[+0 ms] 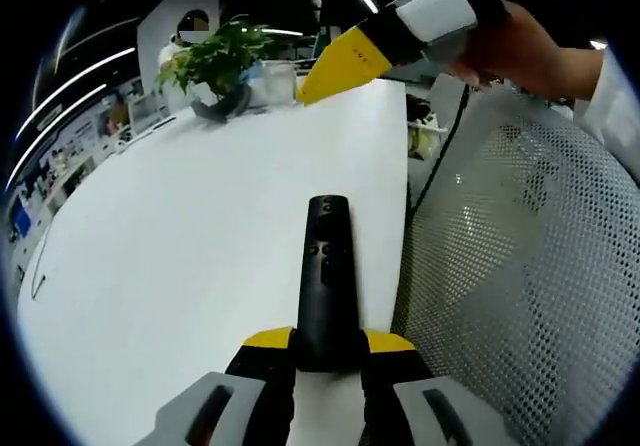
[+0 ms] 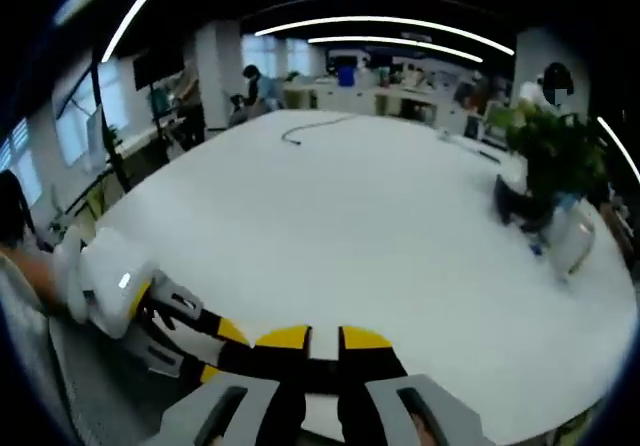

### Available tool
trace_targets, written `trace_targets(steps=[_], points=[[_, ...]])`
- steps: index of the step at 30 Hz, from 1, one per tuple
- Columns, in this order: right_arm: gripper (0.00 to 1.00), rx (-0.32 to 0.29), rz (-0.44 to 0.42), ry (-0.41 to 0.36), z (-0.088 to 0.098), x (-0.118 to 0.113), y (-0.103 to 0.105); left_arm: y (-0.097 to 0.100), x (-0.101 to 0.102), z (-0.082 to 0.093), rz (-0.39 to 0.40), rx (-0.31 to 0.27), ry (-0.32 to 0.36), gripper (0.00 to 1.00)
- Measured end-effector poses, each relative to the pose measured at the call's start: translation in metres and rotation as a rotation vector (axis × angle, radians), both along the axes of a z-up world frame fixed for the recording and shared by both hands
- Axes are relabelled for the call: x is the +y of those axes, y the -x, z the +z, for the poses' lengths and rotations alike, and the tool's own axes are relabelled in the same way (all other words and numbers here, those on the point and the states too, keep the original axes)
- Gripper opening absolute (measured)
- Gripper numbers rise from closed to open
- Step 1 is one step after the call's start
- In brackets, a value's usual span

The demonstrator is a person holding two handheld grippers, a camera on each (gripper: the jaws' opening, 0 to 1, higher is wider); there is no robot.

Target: Press the specified remote control buttons in sequence, fully releasing each button before pressing the next.

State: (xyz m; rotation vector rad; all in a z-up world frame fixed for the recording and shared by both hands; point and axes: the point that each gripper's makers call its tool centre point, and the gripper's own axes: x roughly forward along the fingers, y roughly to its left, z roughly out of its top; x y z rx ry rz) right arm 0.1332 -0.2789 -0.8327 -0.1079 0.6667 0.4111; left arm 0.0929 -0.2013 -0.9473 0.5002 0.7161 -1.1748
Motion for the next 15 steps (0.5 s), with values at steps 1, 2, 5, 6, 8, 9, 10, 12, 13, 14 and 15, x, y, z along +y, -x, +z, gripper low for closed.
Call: trace_targets(steps=[1,2,5,6,8,9,10,12,13,14,15], points=[[0.13,-0.024,-0.009,-0.006,0.001,-0.002,0.001,0.000,0.000,-0.001,-0.008,0.000,-0.003,0.24],[0.18,-0.057,-0.020,0.002,0.002,-0.006,0.001,-0.001,0.000,-0.001,-0.013,-0.002,-0.003,0.24],[0.33,-0.129,-0.045,0.075,0.000,-0.016,-0.003,-0.002,0.001,0.000,-0.032,-0.002,-0.006,0.24],[0.32,-0.132,-0.059,0.106,-0.002,-0.021,-0.003,-0.002,0.002,0.000,-0.038,-0.001,-0.008,0.23],[0.30,-0.137,-0.073,0.114,0.002,-0.023,-0.005,-0.004,0.003,0.000,-0.054,-0.011,-0.013,0.23],[0.33,-0.162,-0.079,0.089,0.006,-0.023,-0.007,-0.006,0.003,0.000,-0.060,-0.013,-0.015,0.23],[0.39,-0.166,-0.086,0.068,0.006,-0.023,-0.007,-0.006,0.004,0.000,-0.061,-0.008,-0.017,0.23],[0.51,-0.159,-0.117,0.051,0.003,-0.030,-0.010,-0.008,0.004,0.000,-0.077,-0.010,-0.020,0.23],[0.54,-0.164,-0.141,0.042,0.004,-0.034,-0.012,-0.009,0.004,0.000,-0.087,-0.016,-0.017,0.23],[0.56,-0.168,-0.154,0.033,0.006,-0.037,-0.012,-0.011,0.005,0.001,-0.096,-0.020,-0.018,0.23],[0.58,-0.170,-0.161,0.028,0.006,-0.038,-0.013,-0.012,0.005,0.001,-0.102,-0.023,-0.020,0.23]])
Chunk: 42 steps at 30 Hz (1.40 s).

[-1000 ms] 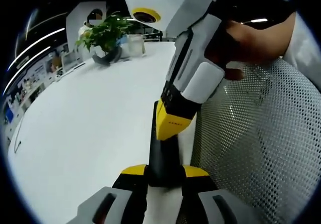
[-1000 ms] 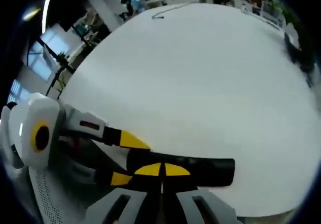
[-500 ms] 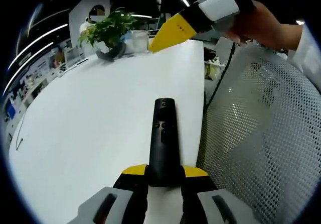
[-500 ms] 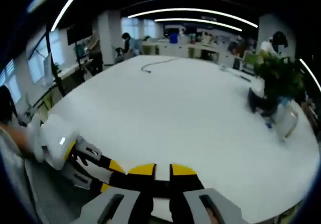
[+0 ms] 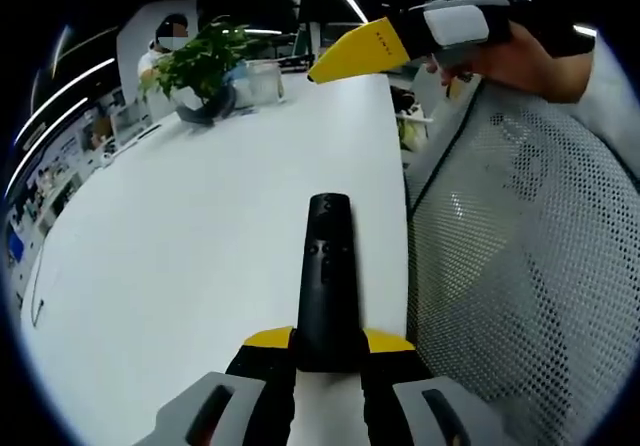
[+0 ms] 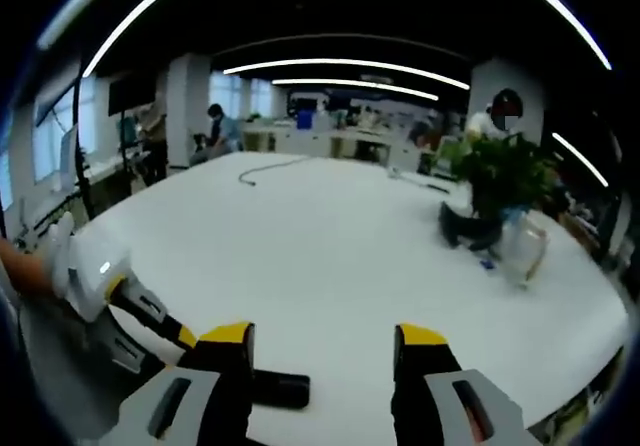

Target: Press the specified remote control buttons in sequence, fully releasing each button before pressing the next.

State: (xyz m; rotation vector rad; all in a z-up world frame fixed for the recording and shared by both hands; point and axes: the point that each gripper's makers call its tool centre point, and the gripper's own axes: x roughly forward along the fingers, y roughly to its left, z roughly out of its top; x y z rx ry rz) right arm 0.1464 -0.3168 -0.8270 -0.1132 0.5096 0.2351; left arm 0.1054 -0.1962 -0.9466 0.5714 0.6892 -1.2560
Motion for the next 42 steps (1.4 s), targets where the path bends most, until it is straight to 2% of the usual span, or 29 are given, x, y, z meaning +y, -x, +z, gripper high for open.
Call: trace_targets(steps=[2,5,8,12,14,16,23,30,39,42], points=[[0.64,0.012,-0.013,0.016,-0.003,-0.002,0.000,-0.004,0.002,0.001,-0.022,-0.011,0.000,0.23],[0.73,-0.017,-0.007,0.054,-0.001,-0.001,-0.001,-0.011,0.005,0.001,-0.041,-0.003,-0.011,0.23],[0.75,-0.025,-0.003,0.067,0.000,-0.001,-0.001,-0.024,0.009,0.001,-0.054,-0.019,-0.042,0.23],[0.72,-0.010,0.008,0.060,-0.002,0.001,0.000,-0.039,0.013,0.000,-0.054,-0.022,-0.056,0.23],[0.68,-0.030,0.014,0.045,0.003,0.002,0.000,-0.047,0.015,0.000,-0.059,-0.022,-0.063,0.23],[0.70,-0.050,0.011,0.025,0.007,0.003,0.000,-0.056,0.016,0.002,-0.068,-0.035,-0.076,0.23],[0.70,-0.046,0.006,0.033,0.005,0.002,-0.001,-0.092,0.025,0.004,-0.071,-0.060,-0.115,0.23],[0.69,-0.020,0.026,0.054,0.000,0.005,0.000,-0.131,0.031,0.004,-0.045,-0.067,-0.142,0.23],[0.66,0.008,0.038,0.072,-0.007,0.006,0.001,-0.171,0.037,0.003,-0.053,-0.090,-0.187,0.23],[0.66,0.015,0.028,0.070,-0.008,0.003,0.001,-0.191,0.040,0.003,-0.053,-0.110,-0.208,0.23]])
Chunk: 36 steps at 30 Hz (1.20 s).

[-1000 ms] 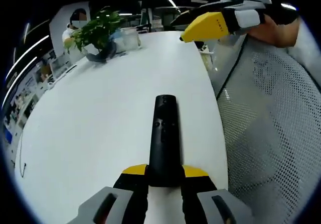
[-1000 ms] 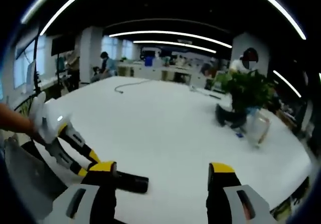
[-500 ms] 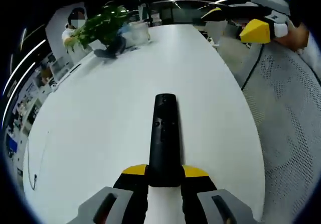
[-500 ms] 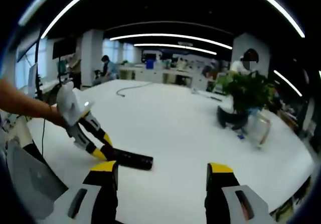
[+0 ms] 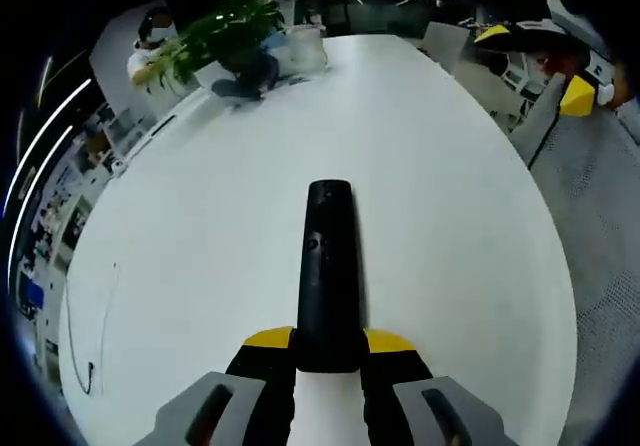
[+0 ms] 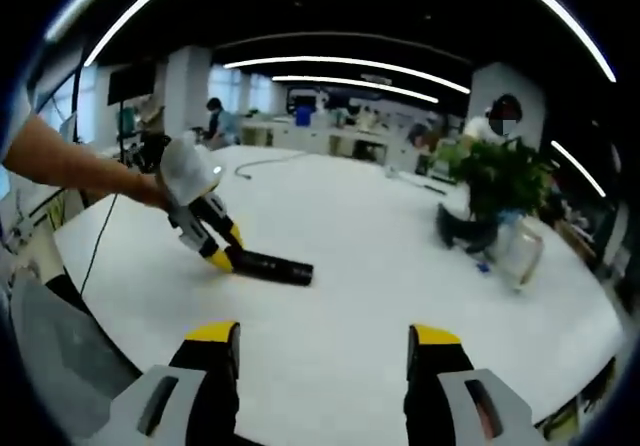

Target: Press the specified remote control buttons in sequence, fully releasing each button before pressing the next.

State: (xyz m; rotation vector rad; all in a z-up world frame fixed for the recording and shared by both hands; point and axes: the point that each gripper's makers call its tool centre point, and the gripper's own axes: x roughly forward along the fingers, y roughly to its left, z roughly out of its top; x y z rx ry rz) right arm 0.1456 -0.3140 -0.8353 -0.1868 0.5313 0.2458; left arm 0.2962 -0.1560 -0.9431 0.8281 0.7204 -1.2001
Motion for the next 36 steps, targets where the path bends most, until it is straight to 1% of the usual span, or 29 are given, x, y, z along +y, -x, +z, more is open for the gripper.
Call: trace_targets(steps=[3,13,20,22,27,30,32,36], points=[[0.65,0.003,-0.005,0.001,-0.001,-0.001,0.000,-0.018,0.002,0.002,0.024,-0.009,-0.004,0.23],[0.64,0.024,-0.013,0.006,-0.005,-0.004,0.001,-0.064,0.007,0.004,0.035,-0.048,-0.031,0.23],[0.64,0.031,-0.021,0.006,-0.006,-0.006,0.001,-0.093,0.008,0.007,0.049,-0.103,-0.058,0.23],[0.64,0.033,-0.017,0.008,-0.007,-0.005,0.001,-0.099,0.008,0.006,0.045,-0.110,-0.065,0.24],[0.63,0.036,-0.015,0.011,-0.008,-0.005,0.001,-0.106,0.008,0.003,0.010,-0.125,-0.096,0.24],[0.63,0.042,-0.018,0.014,-0.009,-0.006,0.001,-0.111,0.004,0.002,-0.014,-0.131,-0.100,0.24],[0.63,0.044,-0.018,0.013,-0.010,-0.006,0.001,-0.116,0.003,0.002,-0.045,-0.148,-0.116,0.24],[0.63,0.048,-0.016,0.015,-0.011,-0.006,0.001,-0.126,0.001,0.000,-0.047,-0.151,-0.118,0.24]])
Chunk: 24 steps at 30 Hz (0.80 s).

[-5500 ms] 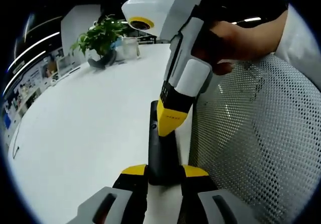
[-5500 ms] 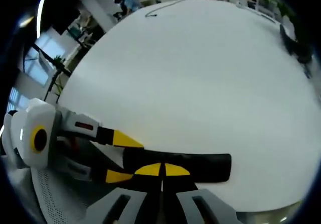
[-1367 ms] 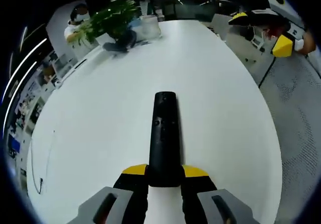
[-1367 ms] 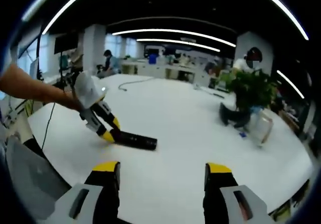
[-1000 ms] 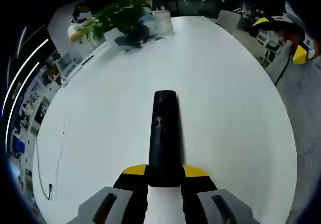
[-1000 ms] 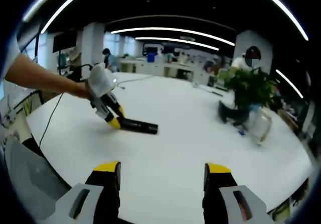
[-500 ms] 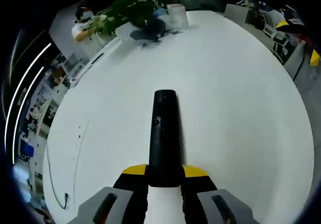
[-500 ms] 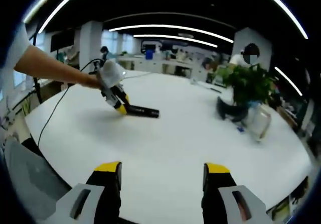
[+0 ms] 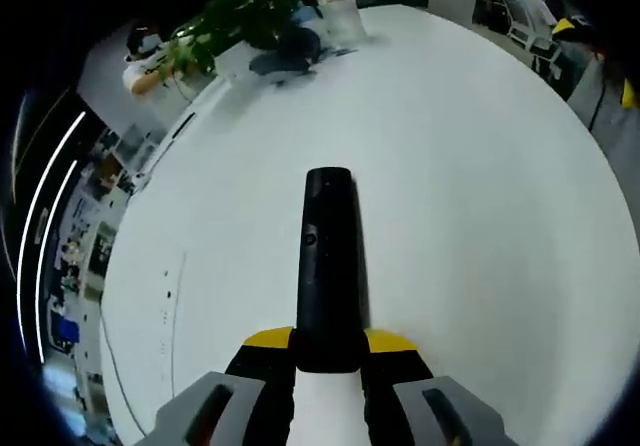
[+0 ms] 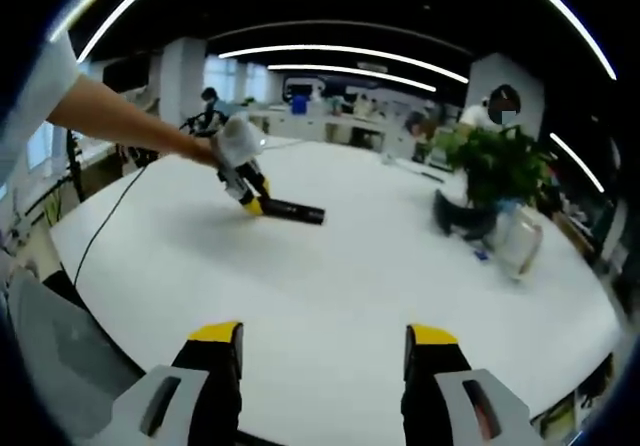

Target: Press the specified remote control buttons in sequence, fully releasing each button before pressing the next.

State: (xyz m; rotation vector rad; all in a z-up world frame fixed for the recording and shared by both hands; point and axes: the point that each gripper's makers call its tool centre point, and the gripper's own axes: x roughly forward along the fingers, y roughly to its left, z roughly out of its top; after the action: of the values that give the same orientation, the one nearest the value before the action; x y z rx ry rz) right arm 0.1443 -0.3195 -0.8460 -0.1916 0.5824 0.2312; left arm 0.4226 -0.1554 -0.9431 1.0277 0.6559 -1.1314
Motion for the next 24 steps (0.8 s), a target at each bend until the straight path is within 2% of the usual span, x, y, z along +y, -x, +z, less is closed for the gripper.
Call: trace_targets(steps=[11,14,16,18,21,24], points=[[0.63,0.001,0.000,-0.001,0.000,0.000,0.000,-0.002,-0.003,0.000,-0.075,-0.025,0.023,0.24],[0.63,0.006,-0.001,0.003,-0.001,0.000,0.000,-0.006,-0.003,0.001,-0.068,-0.075,0.011,0.25],[0.63,0.002,0.001,0.000,0.000,0.000,0.000,-0.009,-0.003,0.002,-0.039,-0.088,0.030,0.26],[0.63,-0.008,0.002,-0.007,0.002,0.000,0.000,-0.012,0.000,0.004,0.069,-0.067,0.080,0.30],[0.63,-0.006,-0.002,-0.007,0.002,0.000,-0.001,-0.008,-0.002,0.011,0.126,-0.044,0.171,0.40],[0.64,-0.017,-0.002,-0.016,0.004,0.000,-0.001,0.000,-0.002,0.025,0.215,-0.024,0.272,0.46]])
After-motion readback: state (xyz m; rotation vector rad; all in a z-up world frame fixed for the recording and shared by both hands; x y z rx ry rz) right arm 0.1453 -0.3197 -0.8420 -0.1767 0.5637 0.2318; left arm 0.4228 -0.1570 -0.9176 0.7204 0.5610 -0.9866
